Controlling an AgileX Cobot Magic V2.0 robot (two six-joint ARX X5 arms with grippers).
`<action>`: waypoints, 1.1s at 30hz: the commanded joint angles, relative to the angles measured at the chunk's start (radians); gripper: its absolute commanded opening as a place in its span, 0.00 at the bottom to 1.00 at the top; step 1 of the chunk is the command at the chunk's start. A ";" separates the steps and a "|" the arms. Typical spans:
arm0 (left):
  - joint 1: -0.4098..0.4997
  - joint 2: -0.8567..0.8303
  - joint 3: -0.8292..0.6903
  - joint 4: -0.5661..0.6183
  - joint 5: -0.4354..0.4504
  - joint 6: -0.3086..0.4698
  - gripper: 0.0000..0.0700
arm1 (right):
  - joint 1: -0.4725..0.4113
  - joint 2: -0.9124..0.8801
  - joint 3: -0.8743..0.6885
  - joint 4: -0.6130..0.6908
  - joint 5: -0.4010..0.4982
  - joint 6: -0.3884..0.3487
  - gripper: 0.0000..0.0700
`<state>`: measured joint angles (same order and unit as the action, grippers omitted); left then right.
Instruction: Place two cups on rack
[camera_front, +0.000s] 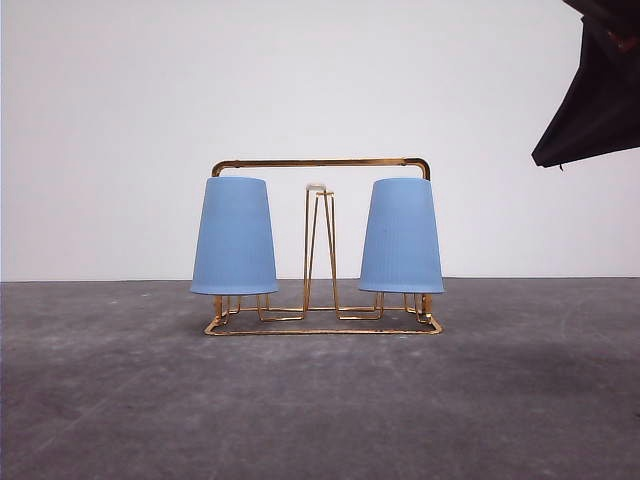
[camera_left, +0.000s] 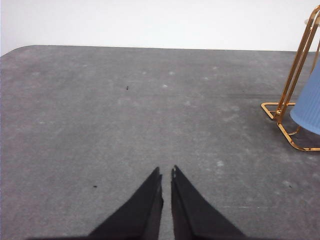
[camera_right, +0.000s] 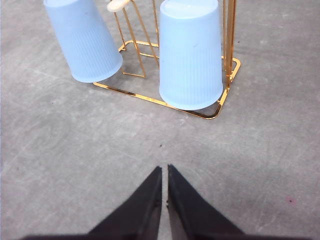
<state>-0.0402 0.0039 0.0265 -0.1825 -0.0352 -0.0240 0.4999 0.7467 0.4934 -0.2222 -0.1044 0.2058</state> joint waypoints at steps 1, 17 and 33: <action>0.001 -0.001 -0.014 -0.005 0.002 -0.015 0.02 | 0.005 0.003 0.006 0.011 0.001 -0.011 0.02; 0.001 -0.001 -0.014 -0.005 0.002 -0.015 0.02 | 0.005 0.003 0.006 0.011 0.001 -0.015 0.02; 0.001 -0.001 -0.014 -0.005 0.001 -0.015 0.02 | -0.327 -0.530 -0.372 0.010 0.087 -0.163 0.02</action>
<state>-0.0402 0.0040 0.0264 -0.1825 -0.0349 -0.0347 0.1842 0.2505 0.1287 -0.2293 -0.0204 0.0414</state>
